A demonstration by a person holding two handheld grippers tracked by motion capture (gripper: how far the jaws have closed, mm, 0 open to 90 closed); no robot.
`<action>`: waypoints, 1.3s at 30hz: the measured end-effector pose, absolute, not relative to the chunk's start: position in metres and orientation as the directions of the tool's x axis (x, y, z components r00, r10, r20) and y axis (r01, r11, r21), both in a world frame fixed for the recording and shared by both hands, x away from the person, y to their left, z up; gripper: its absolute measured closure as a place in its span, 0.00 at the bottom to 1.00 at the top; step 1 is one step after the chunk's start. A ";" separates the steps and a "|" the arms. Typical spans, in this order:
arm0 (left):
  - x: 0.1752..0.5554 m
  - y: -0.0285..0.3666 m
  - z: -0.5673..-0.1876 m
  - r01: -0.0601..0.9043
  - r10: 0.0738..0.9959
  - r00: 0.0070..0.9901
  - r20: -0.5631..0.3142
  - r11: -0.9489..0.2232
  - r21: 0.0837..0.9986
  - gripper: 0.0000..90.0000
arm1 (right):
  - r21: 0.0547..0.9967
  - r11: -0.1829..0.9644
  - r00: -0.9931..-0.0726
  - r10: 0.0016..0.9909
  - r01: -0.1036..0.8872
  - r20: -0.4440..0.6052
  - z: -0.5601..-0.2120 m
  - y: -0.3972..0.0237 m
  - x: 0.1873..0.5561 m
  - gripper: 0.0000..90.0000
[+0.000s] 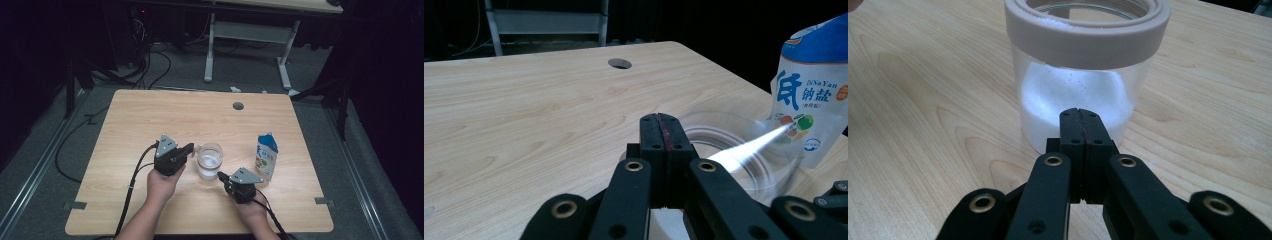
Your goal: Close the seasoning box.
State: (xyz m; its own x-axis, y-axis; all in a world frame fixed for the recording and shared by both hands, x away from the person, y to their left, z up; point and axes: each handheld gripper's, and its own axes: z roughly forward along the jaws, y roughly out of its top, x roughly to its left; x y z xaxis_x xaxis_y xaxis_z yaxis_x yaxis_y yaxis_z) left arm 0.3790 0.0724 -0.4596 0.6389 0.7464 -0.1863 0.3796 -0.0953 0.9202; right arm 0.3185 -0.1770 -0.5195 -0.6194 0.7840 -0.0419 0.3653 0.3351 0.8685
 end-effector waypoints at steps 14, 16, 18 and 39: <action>0.362 0.076 -0.487 0.426 0.765 0.618 -0.185 -0.128 0.896 1.00 | 0.867 0.333 -0.606 0.794 0.370 -0.047 -0.518 -0.185 0.316 1.00; 0.360 0.073 -0.492 0.432 0.765 0.617 -0.185 -0.133 0.892 1.00 | 0.868 0.327 -0.601 0.799 0.374 -0.042 -0.518 -0.186 0.316 1.00; 0.356 0.070 -0.497 0.440 0.763 0.617 -0.192 -0.133 0.888 1.00 | 0.869 0.325 -0.598 0.800 0.374 -0.042 -0.518 -0.186 0.316 1.00; 0.329 0.124 -0.518 0.440 0.811 0.575 -0.107 -0.196 0.876 0.86 | 0.888 0.274 -0.552 0.833 0.368 -0.028 -0.506 -0.192 0.340 1.00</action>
State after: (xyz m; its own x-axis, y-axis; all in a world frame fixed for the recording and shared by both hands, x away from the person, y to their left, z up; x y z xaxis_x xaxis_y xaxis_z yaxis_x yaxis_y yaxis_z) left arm 0.3285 0.1237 -0.5177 0.5754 0.8108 -0.1075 0.4402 -0.1962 0.8762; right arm 0.3395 -0.1923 -0.5062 -0.5522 0.8333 -0.0280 0.3685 0.2740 0.8883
